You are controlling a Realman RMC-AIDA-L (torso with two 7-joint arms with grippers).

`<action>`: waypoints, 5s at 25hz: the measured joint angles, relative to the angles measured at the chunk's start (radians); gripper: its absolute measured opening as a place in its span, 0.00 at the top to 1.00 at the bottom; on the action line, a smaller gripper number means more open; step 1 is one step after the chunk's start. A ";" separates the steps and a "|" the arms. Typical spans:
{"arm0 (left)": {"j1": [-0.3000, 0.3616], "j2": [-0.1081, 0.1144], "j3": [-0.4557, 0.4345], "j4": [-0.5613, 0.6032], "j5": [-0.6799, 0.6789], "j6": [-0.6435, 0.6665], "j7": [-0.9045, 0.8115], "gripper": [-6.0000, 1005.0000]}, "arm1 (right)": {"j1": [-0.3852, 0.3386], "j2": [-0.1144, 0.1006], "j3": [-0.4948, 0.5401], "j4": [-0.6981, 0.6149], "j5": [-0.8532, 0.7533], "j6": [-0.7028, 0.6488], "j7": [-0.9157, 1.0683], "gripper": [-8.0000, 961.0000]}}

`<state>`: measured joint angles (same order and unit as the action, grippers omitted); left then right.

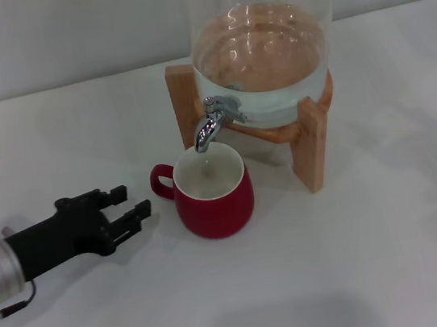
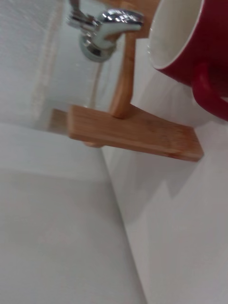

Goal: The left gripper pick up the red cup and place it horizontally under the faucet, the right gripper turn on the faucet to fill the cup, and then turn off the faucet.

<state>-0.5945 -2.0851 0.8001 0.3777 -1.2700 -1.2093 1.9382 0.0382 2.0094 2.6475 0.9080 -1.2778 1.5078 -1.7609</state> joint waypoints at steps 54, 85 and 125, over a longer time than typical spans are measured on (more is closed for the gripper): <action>0.497 0.031 -0.148 0.131 -0.836 -0.441 0.023 0.11 | -0.068 0.007 -0.355 0.446 -0.186 0.172 0.270 0.25; 0.439 0.010 -0.157 0.266 -0.764 -0.299 -0.055 0.12 | -0.035 0.003 -1.150 0.666 -0.387 -0.633 0.495 0.25; 0.455 0.011 -0.163 0.276 -0.709 -0.293 -0.075 0.12 | -0.075 -0.003 -1.180 0.755 -0.405 -0.593 0.488 0.25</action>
<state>-0.1397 -2.0745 0.6374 0.6539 -1.9793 -1.5019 1.8628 -0.0364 2.0069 1.4672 1.6630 -1.6827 0.9147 -1.2733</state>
